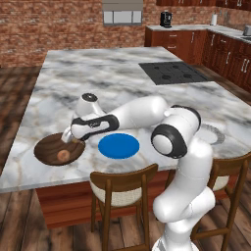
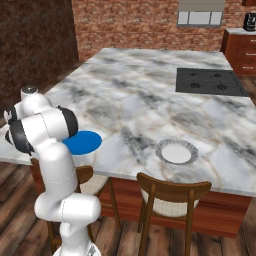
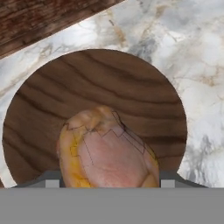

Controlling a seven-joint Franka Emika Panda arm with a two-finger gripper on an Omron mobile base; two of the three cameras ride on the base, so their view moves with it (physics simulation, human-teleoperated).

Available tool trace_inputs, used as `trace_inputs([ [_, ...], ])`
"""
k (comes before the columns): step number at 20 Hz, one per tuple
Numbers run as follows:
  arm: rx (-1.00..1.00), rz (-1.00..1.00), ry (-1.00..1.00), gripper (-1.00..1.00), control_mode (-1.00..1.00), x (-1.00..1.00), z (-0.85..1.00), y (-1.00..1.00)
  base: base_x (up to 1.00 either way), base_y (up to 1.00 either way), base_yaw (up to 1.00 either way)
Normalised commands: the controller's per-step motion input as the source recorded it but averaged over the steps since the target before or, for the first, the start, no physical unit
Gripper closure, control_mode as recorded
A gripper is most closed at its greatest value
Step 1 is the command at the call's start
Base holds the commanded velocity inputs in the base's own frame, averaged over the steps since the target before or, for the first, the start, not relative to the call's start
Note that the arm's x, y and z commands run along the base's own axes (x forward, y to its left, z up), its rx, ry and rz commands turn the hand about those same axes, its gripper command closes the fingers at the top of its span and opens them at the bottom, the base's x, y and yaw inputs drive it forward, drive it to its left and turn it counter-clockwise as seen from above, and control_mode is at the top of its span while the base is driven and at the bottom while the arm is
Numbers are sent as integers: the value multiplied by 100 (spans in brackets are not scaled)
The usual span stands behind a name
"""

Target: Pick the chicken drumstick and onion from their plates and place them in the bowl. Then put the bowl in the fridge.

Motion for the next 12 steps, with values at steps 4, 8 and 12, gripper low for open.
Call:
trace_inputs([
  [4, -3, -1, 0, 100, -100, 15, -7, 6, 0, 0, 0],
  [8, 0, 0, 0, 100, -100, -1, -11, 11, 0, 0, 0],
  [12, 0, 0, 0, 100, -100, 0, -7, 19, 0, 0, 0],
])
